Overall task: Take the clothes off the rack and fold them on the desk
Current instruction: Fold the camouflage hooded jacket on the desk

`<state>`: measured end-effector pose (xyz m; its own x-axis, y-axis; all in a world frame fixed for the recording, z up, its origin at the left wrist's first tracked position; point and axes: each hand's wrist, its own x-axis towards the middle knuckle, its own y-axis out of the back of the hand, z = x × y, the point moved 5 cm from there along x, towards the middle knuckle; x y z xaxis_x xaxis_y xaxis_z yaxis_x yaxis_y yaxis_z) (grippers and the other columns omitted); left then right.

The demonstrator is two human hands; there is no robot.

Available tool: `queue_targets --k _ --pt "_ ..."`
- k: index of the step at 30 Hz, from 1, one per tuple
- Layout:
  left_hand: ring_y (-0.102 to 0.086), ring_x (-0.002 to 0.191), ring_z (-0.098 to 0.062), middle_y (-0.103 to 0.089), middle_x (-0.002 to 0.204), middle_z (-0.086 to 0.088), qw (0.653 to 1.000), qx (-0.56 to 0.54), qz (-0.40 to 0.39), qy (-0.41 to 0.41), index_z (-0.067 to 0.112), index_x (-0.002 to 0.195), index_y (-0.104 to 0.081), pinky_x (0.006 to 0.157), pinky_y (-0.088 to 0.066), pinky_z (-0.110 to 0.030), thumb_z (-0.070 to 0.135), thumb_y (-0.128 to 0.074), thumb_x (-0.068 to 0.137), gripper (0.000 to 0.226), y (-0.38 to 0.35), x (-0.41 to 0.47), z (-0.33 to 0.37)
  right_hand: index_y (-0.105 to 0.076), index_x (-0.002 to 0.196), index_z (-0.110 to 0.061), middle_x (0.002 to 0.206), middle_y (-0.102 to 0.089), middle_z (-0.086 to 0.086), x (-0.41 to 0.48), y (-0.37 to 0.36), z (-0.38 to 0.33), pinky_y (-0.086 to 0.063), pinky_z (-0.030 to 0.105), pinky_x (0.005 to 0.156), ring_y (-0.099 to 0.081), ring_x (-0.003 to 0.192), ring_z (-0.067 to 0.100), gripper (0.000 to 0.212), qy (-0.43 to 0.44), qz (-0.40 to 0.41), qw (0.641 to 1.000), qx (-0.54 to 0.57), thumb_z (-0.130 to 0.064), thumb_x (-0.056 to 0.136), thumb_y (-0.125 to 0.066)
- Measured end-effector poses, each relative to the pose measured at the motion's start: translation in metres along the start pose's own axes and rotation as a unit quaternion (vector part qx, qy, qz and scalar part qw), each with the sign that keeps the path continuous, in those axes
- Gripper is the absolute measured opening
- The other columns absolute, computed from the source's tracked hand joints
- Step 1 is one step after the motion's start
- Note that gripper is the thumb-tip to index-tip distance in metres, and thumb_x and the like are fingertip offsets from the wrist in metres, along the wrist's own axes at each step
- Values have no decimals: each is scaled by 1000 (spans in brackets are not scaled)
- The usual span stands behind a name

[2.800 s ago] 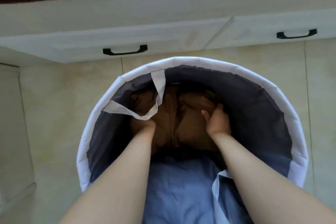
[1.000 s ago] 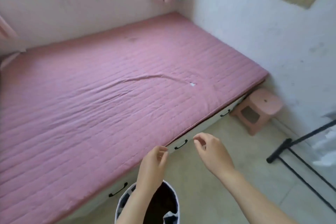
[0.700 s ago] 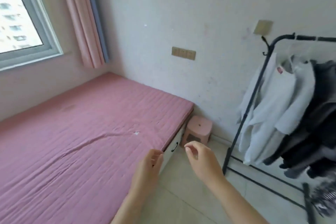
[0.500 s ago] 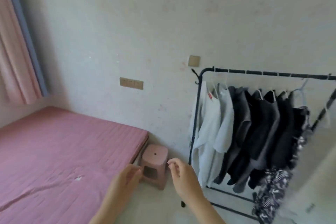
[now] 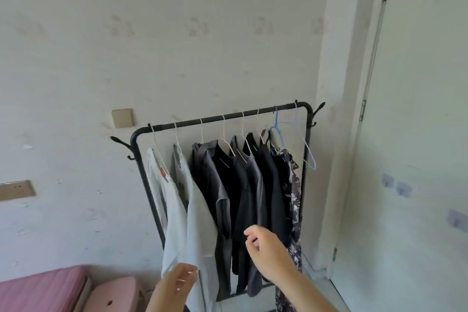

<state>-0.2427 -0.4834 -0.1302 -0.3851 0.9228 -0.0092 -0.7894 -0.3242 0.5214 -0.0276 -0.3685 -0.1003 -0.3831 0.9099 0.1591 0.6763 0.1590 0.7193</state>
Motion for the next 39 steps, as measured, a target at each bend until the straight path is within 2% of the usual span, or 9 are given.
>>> queue_targets --k 6,11,19,24,27,32,34,37,39 --pt "-63 80 2 -70 93 8 995 11 -82 -50 57 85 -62 73 -45 -11 22 -63 91 35 -51 97 38 -53 125 -28 112 -57 -16 61 45 56 -49 26 87 -57 97 4 29 -53 49 994 -78 -27 98 -43" --pt "-63 85 -4 -67 95 6 989 9 -113 -93 37 97 -62 75 -49 -15 25 -57 95 13 -60 182 76 -53 125 -25 118 -59 -8 125 88 71 -49 29 87 -59 101 10 29 -90 86 983 -131 -24 98 -44" --pt "-60 91 -1 -65 100 10 969 2 -156 -190 29 108 -61 74 -43 -9 25 -56 96 14 -100 274 172 -58 121 -21 114 -62 -8 223 168 65 -40 24 81 -57 100 10 27 -108 136 981 -85 -21 97 -45" --pt "-59 93 -1 -62 103 16 961 4 -154 -230 29 112 -58 76 -42 -10 24 -55 96 17 -133 320 228 -55 126 -17 123 -61 -3 274 208 83 -41 25 90 -55 107 12 29 -94 136 985 -50 -18 98 -46" --pt "-58 98 1 -63 106 14 966 -34 -133 -219 27 114 -58 74 -40 -6 21 -52 97 18 -153 338 253 -54 129 -16 126 -59 -1 304 218 97 -42 26 91 -56 109 14 32 -87 123 988 -34 -17 98 -45" --pt "-49 126 -12 -54 135 -1 977 -96 -134 -135 18 128 -51 105 -36 -20 8 -44 100 31 -218 355 251 -45 138 -12 137 -52 6 356 205 125 -38 26 92 -51 122 21 40 -110 67 991 24 -18 98 -45" --pt "-39 136 -16 -43 146 -3 982 -75 -135 -107 14 143 -39 108 -29 -20 8 -41 101 42 -243 353 249 -40 141 -7 138 -50 13 376 196 133 -40 31 96 -50 125 26 44 -114 38 992 44 -17 98 -47" --pt "-32 140 -15 -38 150 3 983 -8 -147 -110 18 151 -25 116 -20 -26 16 -34 103 49 -272 351 253 -34 143 -3 130 -53 16 400 183 141 -44 34 90 -56 112 27 49 -128 -1 987 98 -14 97 -48" --pt "-29 142 -15 -35 152 6 980 35 -164 -110 21 153 -20 121 -12 -37 16 -33 103 51 -287 352 252 -44 133 2 103 -60 17 414 177 145 -48 30 73 -58 82 22 39 -144 1 972 186 -9 95 -48"
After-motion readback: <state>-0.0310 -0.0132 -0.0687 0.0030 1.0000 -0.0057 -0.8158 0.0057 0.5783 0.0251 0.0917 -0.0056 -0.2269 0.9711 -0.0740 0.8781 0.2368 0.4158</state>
